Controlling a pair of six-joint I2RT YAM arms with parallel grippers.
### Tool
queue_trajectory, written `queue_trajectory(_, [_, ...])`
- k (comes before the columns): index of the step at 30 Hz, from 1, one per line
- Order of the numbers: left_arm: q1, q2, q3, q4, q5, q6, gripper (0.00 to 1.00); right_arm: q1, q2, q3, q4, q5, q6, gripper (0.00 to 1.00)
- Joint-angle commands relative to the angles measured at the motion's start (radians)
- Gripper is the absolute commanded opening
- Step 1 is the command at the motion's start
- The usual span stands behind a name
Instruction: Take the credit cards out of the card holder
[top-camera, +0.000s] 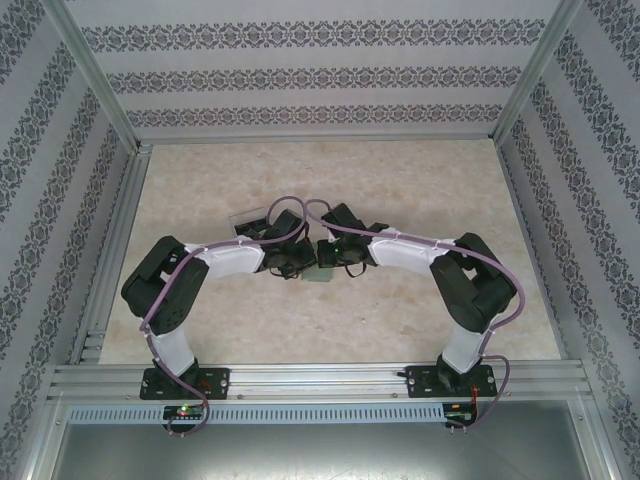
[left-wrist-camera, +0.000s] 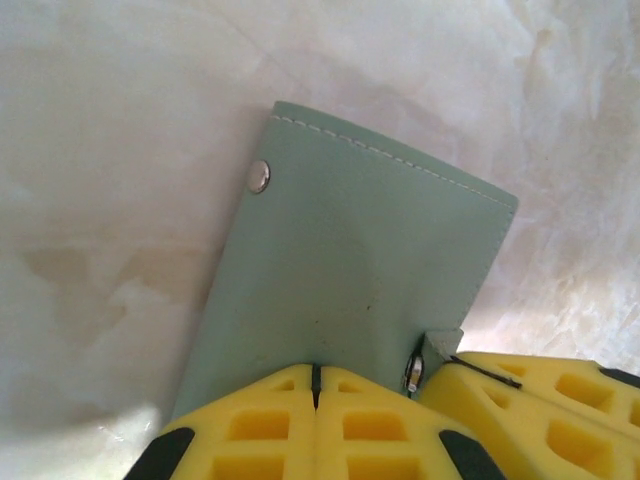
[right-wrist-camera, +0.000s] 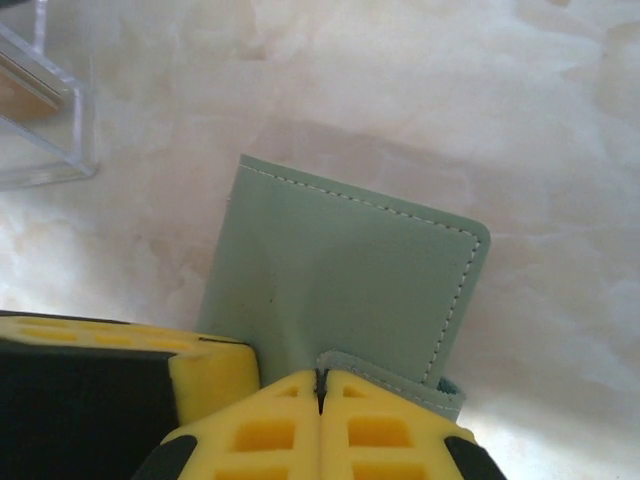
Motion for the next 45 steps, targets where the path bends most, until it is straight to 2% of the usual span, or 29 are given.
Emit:
queue_trajectory(1, [-0.018,0.045,0.007,-0.121,-0.052,-0.012,0.00,-0.039,-0.060,-0.042,0.106,-0.139,0.071,0.00])
queue_trajectory(8, [-0.018,0.089,0.020,-0.159,-0.062,-0.001,0.00,-0.090,-0.126,-0.103,0.193,-0.224,0.129,0.00])
queue_trajectory(19, [-0.018,0.092,0.045,-0.184,-0.068,0.020,0.00,-0.115,-0.193,-0.130,0.150,-0.203,0.116,0.00])
queue_trajectory(21, [-0.018,0.070,0.051,-0.191,-0.073,0.027,0.00,-0.103,-0.181,-0.111,0.096,-0.157,0.092,0.02])
queue_trajectory(26, [-0.007,-0.025,0.047,-0.190,-0.094,0.048,0.00,-0.063,-0.144,-0.058,0.002,-0.076,0.032,0.27])
queue_trajectory(30, [0.019,-0.131,0.033,-0.222,-0.138,0.064,0.09,-0.024,-0.096,0.006,-0.083,-0.006,-0.008,0.37])
queue_trajectory(33, [0.033,-0.183,0.013,-0.239,-0.152,0.074,0.12,0.013,-0.050,0.079,-0.167,0.062,-0.042,0.40])
queue_trajectory(39, [0.050,-0.261,-0.052,-0.242,-0.187,0.049,0.18,0.066,0.063,0.224,-0.335,0.190,-0.076,0.41])
queue_trajectory(45, [0.063,-0.327,-0.074,-0.284,-0.252,0.041,0.20,0.102,0.136,0.293,-0.414,0.266,-0.094,0.41])
